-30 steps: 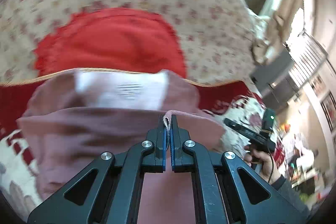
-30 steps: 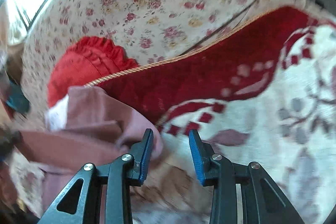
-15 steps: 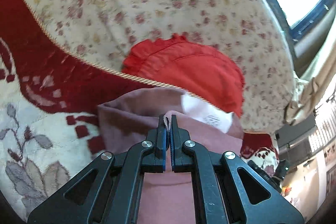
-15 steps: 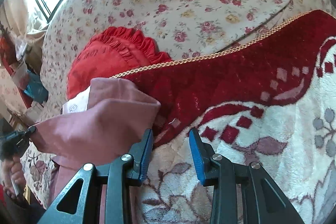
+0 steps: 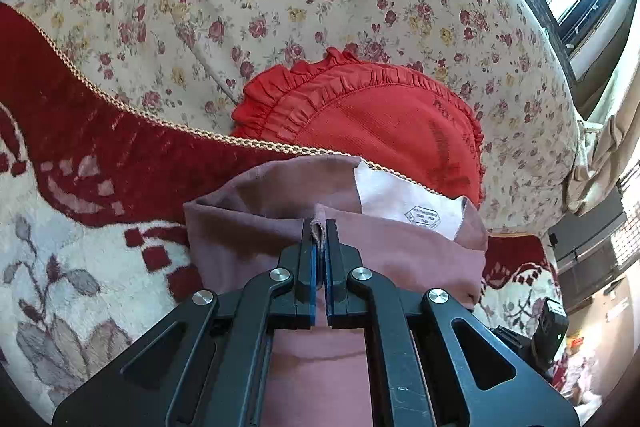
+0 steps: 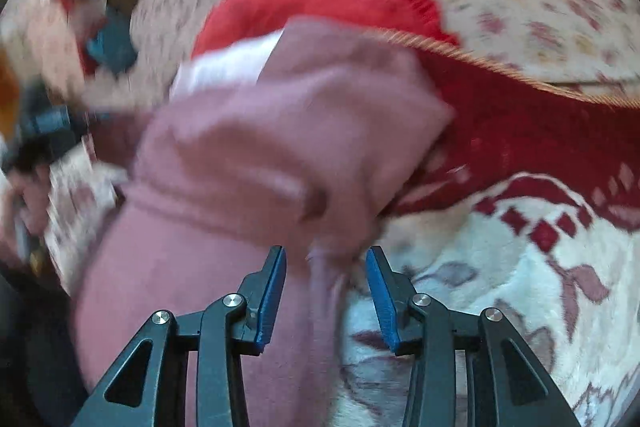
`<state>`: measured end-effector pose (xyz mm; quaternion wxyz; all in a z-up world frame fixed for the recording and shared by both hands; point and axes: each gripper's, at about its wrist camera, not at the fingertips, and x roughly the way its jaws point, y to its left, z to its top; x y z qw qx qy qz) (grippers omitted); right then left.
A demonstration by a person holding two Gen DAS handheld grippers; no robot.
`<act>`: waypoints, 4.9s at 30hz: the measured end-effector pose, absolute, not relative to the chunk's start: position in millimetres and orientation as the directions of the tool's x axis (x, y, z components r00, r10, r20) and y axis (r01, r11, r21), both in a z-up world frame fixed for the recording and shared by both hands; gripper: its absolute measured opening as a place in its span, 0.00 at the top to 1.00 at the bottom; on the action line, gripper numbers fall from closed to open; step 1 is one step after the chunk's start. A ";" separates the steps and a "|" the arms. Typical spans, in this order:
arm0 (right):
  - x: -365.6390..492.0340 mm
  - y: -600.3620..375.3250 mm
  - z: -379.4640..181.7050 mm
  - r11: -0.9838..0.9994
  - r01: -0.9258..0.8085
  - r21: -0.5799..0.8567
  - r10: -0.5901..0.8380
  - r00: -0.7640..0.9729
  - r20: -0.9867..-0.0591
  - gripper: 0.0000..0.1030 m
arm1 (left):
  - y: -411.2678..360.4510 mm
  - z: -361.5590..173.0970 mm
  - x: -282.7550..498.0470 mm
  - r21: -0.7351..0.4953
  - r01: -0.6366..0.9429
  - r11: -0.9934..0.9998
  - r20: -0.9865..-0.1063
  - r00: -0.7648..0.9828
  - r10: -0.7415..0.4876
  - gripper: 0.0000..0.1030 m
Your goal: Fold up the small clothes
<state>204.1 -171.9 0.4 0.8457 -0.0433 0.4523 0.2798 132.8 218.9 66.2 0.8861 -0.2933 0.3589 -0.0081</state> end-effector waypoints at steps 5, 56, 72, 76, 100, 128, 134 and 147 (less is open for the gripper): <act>206.9 -132.8 -20.7 0.859 -0.507 -0.068 0.223 0.490 -0.843 0.62 | 217.6 64.9 134.5 -0.527 -0.201 0.826 -0.634 0.740 -0.224 0.99; 222.5 -155.9 20.9 0.927 -0.367 0.082 0.302 0.595 -0.745 0.66 | 171.6 6.7 164.0 -0.325 -0.155 0.933 -0.865 0.447 -0.227 0.97; 204.3 -164.3 6.8 0.917 -0.398 -0.032 0.219 0.568 -0.794 0.68 | 183.3 0.9 162.3 -0.345 -0.193 0.919 -0.874 0.422 -0.240 0.97; 207.9 -161.4 -7.5 0.918 -0.379 -0.117 0.125 0.556 -0.822 0.56 | 199.4 17.0 153.9 -0.421 -0.236 0.876 -0.821 0.509 -0.258 0.96; 240.7 -163.9 14.9 0.905 -0.388 0.177 0.383 0.557 -0.737 0.44 | 206.1 -13.2 191.0 -0.415 -0.276 0.867 -0.821 0.525 -0.225 0.92; 206.0 -123.8 -8.7 0.882 -0.459 -0.107 0.167 0.515 -0.841 0.42 | 206.5 5.2 165.7 -0.431 -0.241 0.870 -0.795 0.558 -0.239 0.86; 163.1 -158.8 45.7 0.909 -0.417 -0.016 0.256 0.587 -0.768 0.42 | 214.2 41.6 122.2 -0.488 -0.217 0.845 -0.738 0.619 -0.268 0.67; -36.0 -241.7 69.7 0.896 -0.435 0.088 0.366 0.610 -0.703 0.42 | 184.7 65.5 -65.9 -0.313 -0.007 0.950 -0.780 0.572 -0.253 0.52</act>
